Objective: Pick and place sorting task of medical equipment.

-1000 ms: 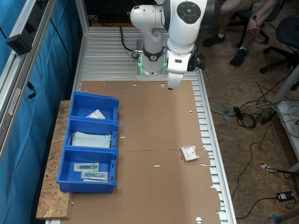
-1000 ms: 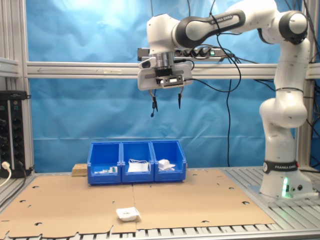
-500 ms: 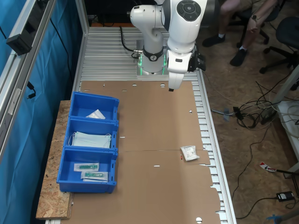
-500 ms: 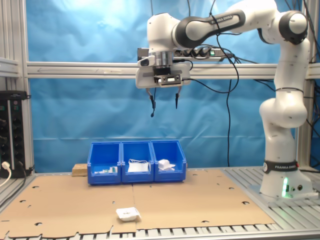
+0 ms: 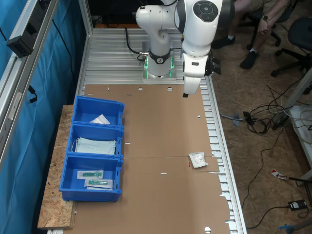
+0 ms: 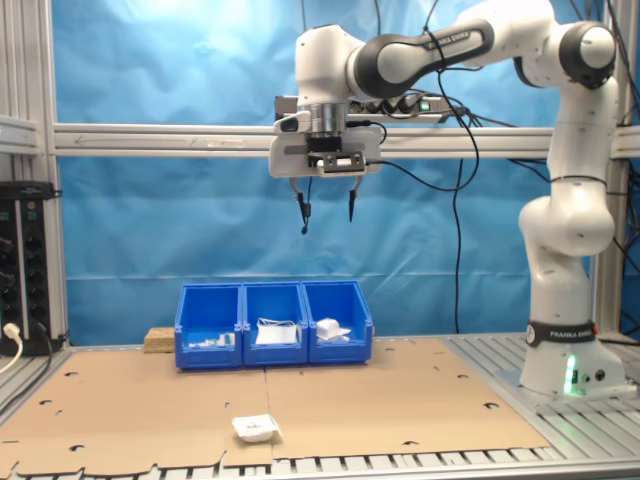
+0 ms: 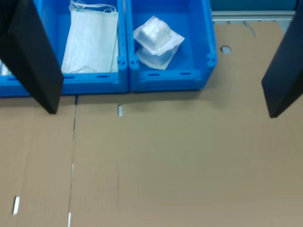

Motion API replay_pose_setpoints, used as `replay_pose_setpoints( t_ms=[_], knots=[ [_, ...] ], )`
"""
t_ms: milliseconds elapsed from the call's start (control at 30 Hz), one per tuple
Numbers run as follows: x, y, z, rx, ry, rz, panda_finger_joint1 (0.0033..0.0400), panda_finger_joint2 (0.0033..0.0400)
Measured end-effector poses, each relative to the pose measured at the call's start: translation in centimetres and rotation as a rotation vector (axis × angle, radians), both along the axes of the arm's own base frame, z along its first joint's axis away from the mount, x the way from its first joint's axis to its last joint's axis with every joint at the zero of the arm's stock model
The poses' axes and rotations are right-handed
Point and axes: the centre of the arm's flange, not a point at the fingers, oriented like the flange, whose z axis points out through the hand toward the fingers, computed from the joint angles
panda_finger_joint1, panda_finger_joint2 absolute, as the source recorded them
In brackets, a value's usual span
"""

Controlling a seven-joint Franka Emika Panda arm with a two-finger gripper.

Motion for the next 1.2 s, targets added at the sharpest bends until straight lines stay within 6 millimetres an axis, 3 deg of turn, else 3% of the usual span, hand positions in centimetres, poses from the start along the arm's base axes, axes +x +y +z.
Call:
replay_pose_setpoints(
  t_ms=[267,467,1200],
  knots=[
    [1.5,3.0,-2.6,0.009,-0.011,0.067,0.04,0.04],
    [2.8,4.0,-5.1,0.023,-0.008,0.097,0.04,0.04],
    [7.5,4.1,-19.5,0.089,0.063,0.116,0.04,0.04]
  ],
)
